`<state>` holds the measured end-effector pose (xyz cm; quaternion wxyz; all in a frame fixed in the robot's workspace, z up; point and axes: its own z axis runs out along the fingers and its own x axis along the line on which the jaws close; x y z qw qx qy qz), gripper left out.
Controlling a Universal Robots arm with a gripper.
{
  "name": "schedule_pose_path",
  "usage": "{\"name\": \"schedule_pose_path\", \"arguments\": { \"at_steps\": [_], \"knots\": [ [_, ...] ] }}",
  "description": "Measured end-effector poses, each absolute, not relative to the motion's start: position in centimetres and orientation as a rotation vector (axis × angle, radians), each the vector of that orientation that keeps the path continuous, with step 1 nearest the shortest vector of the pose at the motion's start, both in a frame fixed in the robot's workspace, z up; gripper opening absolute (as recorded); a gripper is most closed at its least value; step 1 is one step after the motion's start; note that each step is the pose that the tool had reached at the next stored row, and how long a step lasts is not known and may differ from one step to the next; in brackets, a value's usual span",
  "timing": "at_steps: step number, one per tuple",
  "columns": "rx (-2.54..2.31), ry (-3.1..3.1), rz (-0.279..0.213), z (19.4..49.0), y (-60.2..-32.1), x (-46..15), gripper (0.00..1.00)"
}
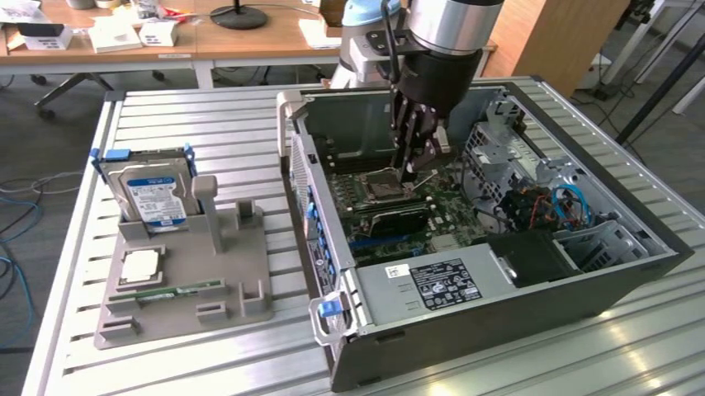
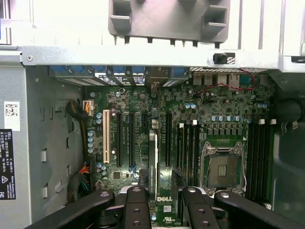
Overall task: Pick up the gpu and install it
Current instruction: 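Press down on the gpu until it lock into place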
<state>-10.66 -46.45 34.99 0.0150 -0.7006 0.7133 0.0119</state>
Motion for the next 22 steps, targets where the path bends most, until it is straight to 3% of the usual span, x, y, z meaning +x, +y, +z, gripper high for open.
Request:
{"name": "schedule_pose_path", "arguments": {
  "at_steps": [7,10,13,22],
  "knots": [
    [-2.18,2.22,0.037,34.99,-46.45,-10.66,0.32],
    [-2.18,2.22,0.037,34.99,-46.45,-10.66,0.13],
    [-2.18,2.22,0.037,34.99,-46.45,-10.66,0.1],
    [-2.18,2.22,0.037,34.43,-46.45,-10.66,0.1]
  ]
}}
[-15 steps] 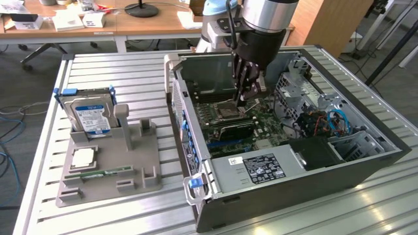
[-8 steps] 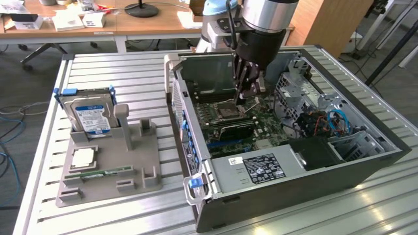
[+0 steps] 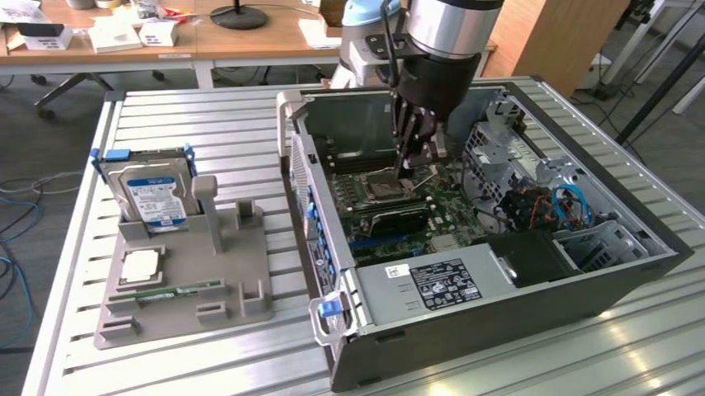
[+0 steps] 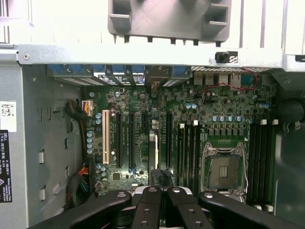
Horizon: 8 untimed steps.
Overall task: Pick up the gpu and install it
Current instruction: 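Press down on the gpu until it lock into place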
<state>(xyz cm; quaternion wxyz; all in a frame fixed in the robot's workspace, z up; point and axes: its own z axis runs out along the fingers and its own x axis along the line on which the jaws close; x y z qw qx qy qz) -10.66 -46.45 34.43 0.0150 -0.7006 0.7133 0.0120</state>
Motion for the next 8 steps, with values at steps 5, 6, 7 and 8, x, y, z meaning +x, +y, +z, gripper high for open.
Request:
{"name": "schedule_pose_path", "arguments": {
  "at_steps": [5,6,7,8],
  "knots": [
    [-2.18,2.22,0.037,33.5,-46.4,-10.7,0.1],
    [-2.18,2.22,0.037,33.3,-46.4,-10.7,0.1],
    [-2.18,2.22,0.037,33.2,-46.4,-10.7,0.1],
    [-2.18,2.22,0.037,33.0,-46.4,-10.7,0.1]
  ]
}}
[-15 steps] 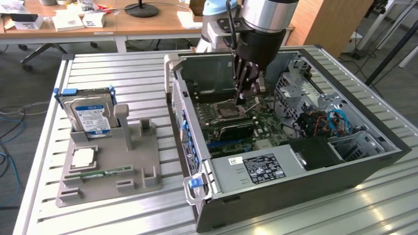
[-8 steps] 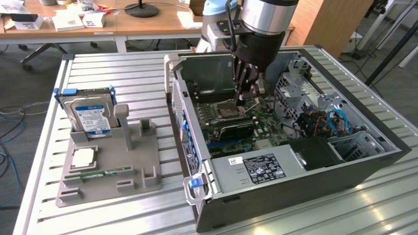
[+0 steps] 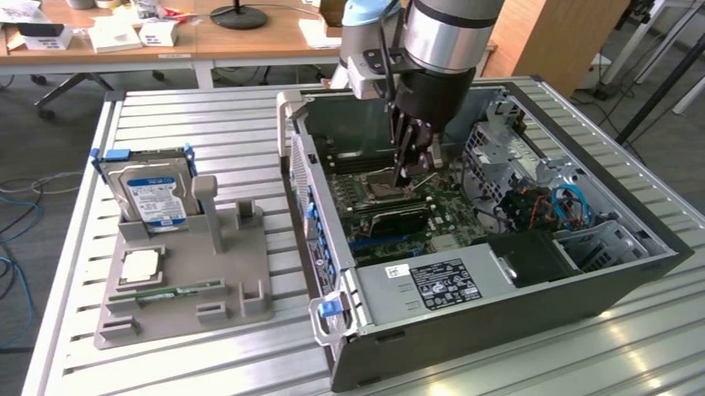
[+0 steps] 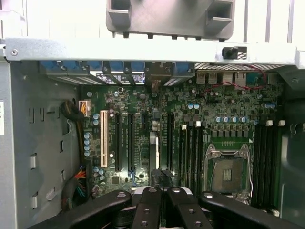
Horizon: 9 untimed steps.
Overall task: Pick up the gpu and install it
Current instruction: 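Press down on the gpu until it lock into place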
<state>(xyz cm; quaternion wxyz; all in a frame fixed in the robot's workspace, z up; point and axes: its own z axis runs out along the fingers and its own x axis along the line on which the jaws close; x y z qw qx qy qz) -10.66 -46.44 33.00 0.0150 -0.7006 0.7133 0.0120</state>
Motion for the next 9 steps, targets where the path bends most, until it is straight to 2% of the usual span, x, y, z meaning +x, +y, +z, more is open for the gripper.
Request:
{"name": "schedule_pose_path", "arguments": {
  "at_steps": [9],
  "knots": [
    [-2.18,2.22,0.037,31.4,-46.4,-10.7,0.1]
  ]
}}
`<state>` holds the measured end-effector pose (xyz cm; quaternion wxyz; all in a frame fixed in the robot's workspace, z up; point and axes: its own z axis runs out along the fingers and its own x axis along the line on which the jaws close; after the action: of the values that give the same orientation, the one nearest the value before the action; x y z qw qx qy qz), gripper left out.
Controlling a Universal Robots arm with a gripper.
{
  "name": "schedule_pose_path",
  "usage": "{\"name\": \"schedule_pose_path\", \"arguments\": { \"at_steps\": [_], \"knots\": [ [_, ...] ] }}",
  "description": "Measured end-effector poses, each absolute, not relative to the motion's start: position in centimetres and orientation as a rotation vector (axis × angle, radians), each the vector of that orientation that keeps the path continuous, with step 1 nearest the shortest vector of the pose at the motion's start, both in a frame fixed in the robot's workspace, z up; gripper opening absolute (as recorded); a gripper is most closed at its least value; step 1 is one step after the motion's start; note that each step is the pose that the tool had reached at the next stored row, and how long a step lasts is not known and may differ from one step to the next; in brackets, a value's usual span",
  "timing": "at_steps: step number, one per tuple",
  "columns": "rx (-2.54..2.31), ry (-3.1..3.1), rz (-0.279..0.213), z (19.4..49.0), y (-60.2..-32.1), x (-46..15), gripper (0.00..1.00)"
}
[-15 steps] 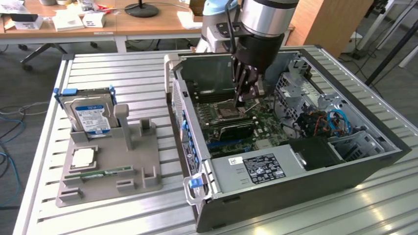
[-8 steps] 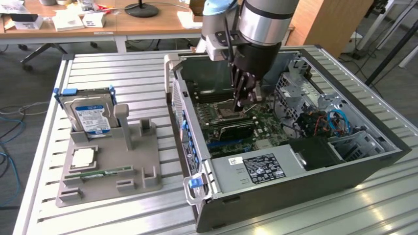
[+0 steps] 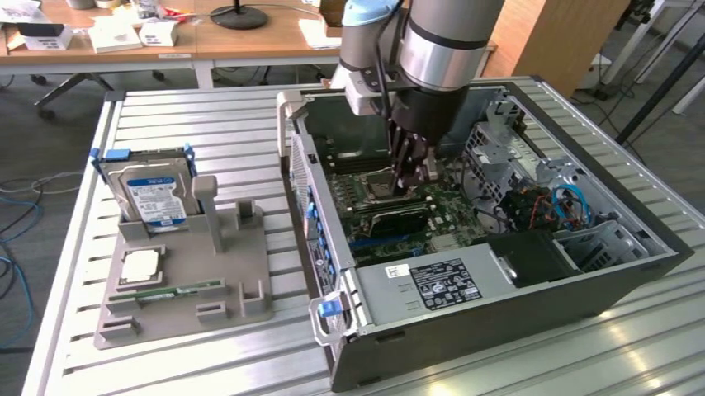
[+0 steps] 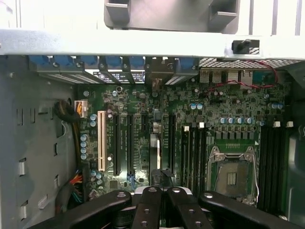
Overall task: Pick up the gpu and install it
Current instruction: 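Press down on the gpu until it lock into place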
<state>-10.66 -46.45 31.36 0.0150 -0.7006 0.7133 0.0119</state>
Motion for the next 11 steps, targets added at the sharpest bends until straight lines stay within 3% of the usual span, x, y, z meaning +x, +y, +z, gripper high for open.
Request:
{"name": "schedule_pose_path", "arguments": {
  "at_steps": [11],
  "knots": [
    [-2.18,2.22,0.037,30.27,-46.45,-10.66,0.1]
  ]
}}
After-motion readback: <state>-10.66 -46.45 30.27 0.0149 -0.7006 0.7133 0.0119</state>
